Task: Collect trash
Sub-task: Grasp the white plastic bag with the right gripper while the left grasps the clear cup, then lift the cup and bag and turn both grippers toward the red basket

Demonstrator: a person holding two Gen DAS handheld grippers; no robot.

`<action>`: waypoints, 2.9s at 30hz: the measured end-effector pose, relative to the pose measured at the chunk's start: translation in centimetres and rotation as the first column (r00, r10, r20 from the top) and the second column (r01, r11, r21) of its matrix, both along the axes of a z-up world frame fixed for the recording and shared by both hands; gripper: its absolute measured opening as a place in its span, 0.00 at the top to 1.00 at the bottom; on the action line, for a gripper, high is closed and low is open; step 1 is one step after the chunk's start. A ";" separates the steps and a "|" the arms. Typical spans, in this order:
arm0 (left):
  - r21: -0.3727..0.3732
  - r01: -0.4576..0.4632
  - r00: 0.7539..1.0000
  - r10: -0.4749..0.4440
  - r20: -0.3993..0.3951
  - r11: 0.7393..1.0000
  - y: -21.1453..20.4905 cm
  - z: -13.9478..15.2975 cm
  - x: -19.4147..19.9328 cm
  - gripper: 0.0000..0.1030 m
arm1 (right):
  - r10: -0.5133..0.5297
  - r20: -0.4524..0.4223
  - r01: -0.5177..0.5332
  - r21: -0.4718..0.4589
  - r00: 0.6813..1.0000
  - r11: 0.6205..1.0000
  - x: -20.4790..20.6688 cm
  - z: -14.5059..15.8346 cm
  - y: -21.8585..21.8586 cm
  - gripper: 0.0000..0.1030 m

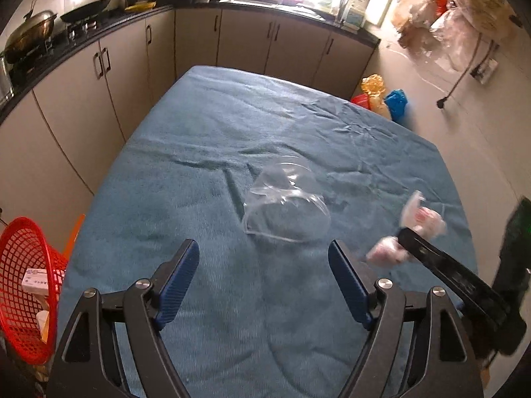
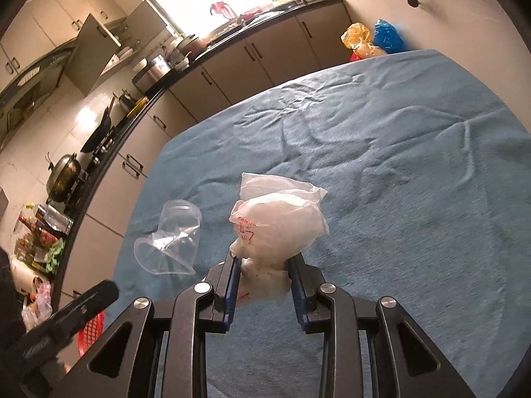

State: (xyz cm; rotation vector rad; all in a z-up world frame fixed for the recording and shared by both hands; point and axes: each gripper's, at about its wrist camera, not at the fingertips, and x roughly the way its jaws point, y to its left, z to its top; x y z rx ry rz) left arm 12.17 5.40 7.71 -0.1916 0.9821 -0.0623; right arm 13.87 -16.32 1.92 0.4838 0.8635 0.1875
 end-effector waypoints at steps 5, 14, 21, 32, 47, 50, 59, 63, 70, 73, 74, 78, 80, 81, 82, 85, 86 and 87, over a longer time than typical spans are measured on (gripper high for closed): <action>-0.004 -0.027 0.999 0.027 -0.022 1.000 0.0 -0.8 2.2 0.23 | -0.023 -0.012 0.023 0.031 1.000 0.999 0.2 -0.1 -1.0 0.71; 0.013 0.002 1.000 -0.001 -0.030 1.000 -1.9 -1.2 6.0 0.21 | -0.039 -0.019 0.040 0.038 0.999 0.998 0.2 -0.2 -1.5 0.71; 0.070 0.059 0.991 -0.050 -0.120 0.996 -3.8 -4.4 8.8 0.20 | -0.041 -0.024 0.042 0.021 0.999 0.999 0.2 -0.4 -1.5 0.71; 0.092 0.045 0.998 -0.040 -0.051 0.995 -3.8 -6.0 6.7 0.26 | -0.050 -0.028 0.050 0.015 0.998 0.999 0.2 -0.6 -1.5 0.71; 0.093 -0.043 0.984 0.026 0.177 0.995 -0.8 -3.3 -1.8 0.26 | -0.001 0.000 0.001 -0.030 1.000 1.000 -0.3 -0.3 0.6 0.71; 0.110 -0.051 0.975 0.026 0.220 0.993 -0.9 -3.0 -2.6 0.26 | 0.022 0.018 -0.020 -0.059 1.000 0.998 -0.6 0.0 1.6 0.71; 0.079 -0.061 0.969 0.040 0.244 0.995 0.3 -3.2 -2.9 0.26 | 0.061 0.057 -0.055 -0.108 0.997 0.993 -1.4 0.4 3.3 0.71; 0.063 -0.074 0.962 0.055 0.266 0.995 0.8 -2.6 -3.3 0.26 | 0.078 0.060 -0.071 -0.112 0.995 0.991 -1.8 0.5 3.9 0.71; 0.068 -0.113 0.950 0.087 0.300 0.991 1.3 -2.0 -3.7 0.26 | 0.100 0.075 -0.090 -0.121 0.992 0.989 -2.3 0.7 4.6 0.71; 0.067 -0.126 0.948 0.100 0.303 0.990 1.6 -2.0 -3.7 0.26 | 0.105 0.080 -0.095 -0.121 0.991 0.988 -2.5 0.8 4.8 0.71; 0.068 -0.132 0.947 0.106 0.305 0.989 1.7 -1.9 -3.8 0.26 | 0.108 0.083 -0.097 -0.121 0.991 0.988 -2.6 0.8 4.8 0.71; 0.063 -0.153 0.940 0.126 0.317 0.986 2.1 -1.6 -3.9 0.26 | 0.122 0.101 -0.109 -0.128 0.987 0.986 -3.1 1.1 5.2 0.71; 0.066 -0.170 0.934 0.140 0.328 0.983 2.3 -1.3 -4.1 0.26 | 0.131 0.111 -0.116 -0.134 0.985 0.984 -3.4 1.3 5.5 0.71; 0.070 -0.179 0.932 0.146 0.333 0.981 2.4 -1.3 -4.1 0.26 | 0.136 0.115 -0.119 -0.138 0.984 0.983 -3.5 1.3 5.7 0.71; 0.073 -0.188 0.928 0.153 0.339 0.979 2.5 -1.2 -4.2 0.26 | 0.141 0.120 -0.123 -0.142 0.983 0.982 -3.7 1.4 5.9 0.71; 0.073 -0.225 0.915 0.185 0.359 0.972 3.0 -0.8 -4.4 0.26 | 0.157 0.133 -0.138 -0.139 0.979 0.981 -3.8 1.6 6.1 0.71; 0.071 -0.232 0.912 0.191 0.363 0.970 3.2 -0.7 -4.4 0.26 | 0.162 0.138 -0.142 -0.142 0.977 0.980 -3.8 1.6 6.2 0.71; 0.074 -0.246 0.907 0.203 0.369 0.966 3.3 -0.6 -4.5 0.26 | 0.167 0.145 -0.146 -0.146 0.975 0.978 -4.0 1.7 6.3 0.71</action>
